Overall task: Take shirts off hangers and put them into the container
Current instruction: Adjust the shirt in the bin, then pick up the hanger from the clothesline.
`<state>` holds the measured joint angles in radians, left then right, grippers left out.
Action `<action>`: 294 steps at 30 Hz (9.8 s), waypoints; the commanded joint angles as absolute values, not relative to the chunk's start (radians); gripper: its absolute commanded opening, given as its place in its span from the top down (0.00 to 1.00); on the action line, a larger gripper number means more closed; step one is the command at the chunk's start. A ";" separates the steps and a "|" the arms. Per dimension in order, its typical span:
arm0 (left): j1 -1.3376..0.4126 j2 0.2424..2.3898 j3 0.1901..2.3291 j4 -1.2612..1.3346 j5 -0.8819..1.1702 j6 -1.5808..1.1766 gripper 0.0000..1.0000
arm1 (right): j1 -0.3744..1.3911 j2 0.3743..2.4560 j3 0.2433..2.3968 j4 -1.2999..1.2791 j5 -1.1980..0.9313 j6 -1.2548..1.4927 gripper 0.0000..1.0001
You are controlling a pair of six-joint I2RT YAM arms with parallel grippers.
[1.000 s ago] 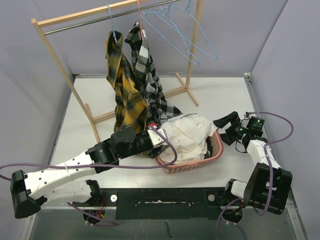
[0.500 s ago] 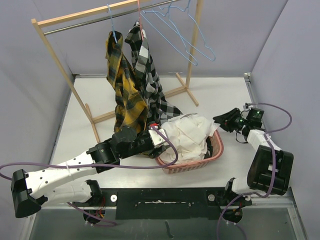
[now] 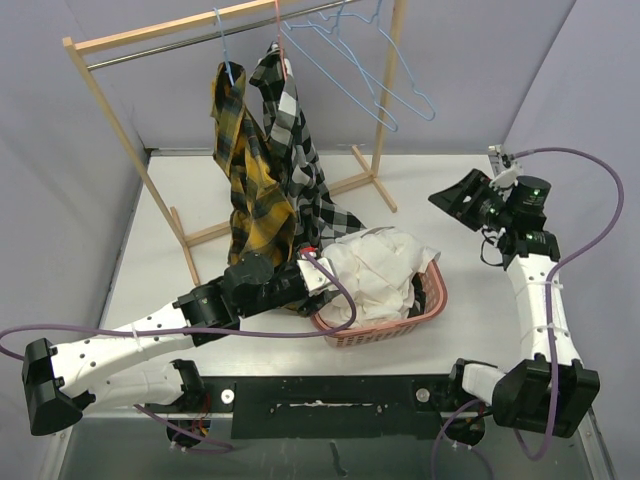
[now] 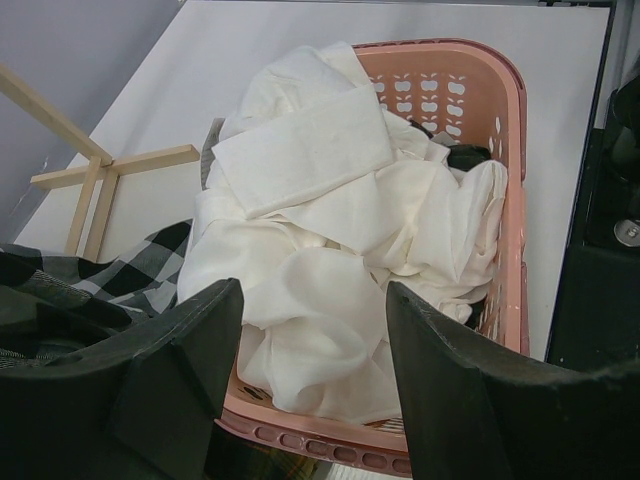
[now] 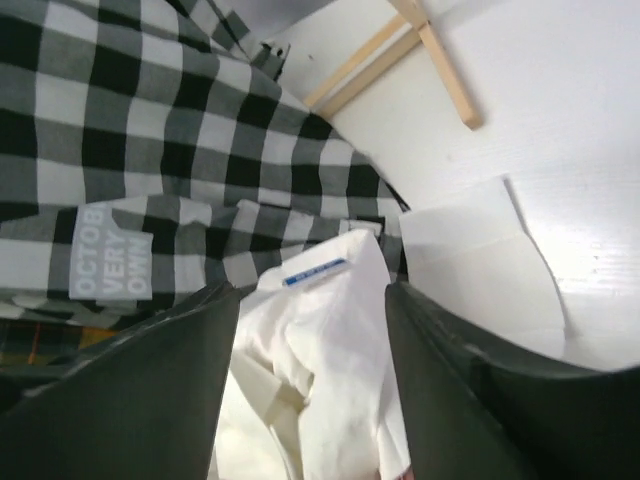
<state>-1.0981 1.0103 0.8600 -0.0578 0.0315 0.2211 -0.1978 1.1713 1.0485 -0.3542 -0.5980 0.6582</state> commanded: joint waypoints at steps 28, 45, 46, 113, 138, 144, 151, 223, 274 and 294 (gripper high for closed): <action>-1.112 1.019 0.887 -0.020 0.031 0.223 0.42 | -0.311 0.892 0.746 -0.509 -0.309 0.732 0.17; -1.112 1.033 0.890 -0.022 0.030 0.225 0.42 | -0.318 1.148 0.641 -0.171 -0.645 0.896 0.16; -1.112 1.032 0.891 -0.023 0.030 0.225 0.42 | -0.318 1.159 0.640 -0.157 -0.652 0.902 0.16; -1.125 1.024 0.891 -0.027 0.023 0.236 0.43 | -0.277 1.067 0.976 -0.283 -0.748 0.706 1.00; -1.099 0.982 0.871 0.028 -0.181 0.211 0.43 | 0.257 0.826 1.379 -0.820 -0.695 0.339 0.97; -1.072 0.948 0.855 0.059 -0.223 0.187 0.42 | 0.259 0.819 1.292 -0.806 -0.834 0.366 0.96; -1.068 0.953 0.859 0.055 -0.215 0.179 0.42 | 0.303 0.811 1.177 -0.814 -0.847 0.357 0.95; -1.084 0.924 0.858 0.047 -0.176 0.193 0.41 | 0.601 1.162 1.223 -0.926 0.161 0.322 0.41; -1.095 0.809 0.815 0.104 -0.278 0.236 0.40 | 0.681 1.826 2.339 -0.732 -0.049 0.094 0.52; -1.106 0.828 0.810 0.107 -0.280 0.242 0.40 | 0.877 1.628 2.166 -0.656 0.257 0.033 0.44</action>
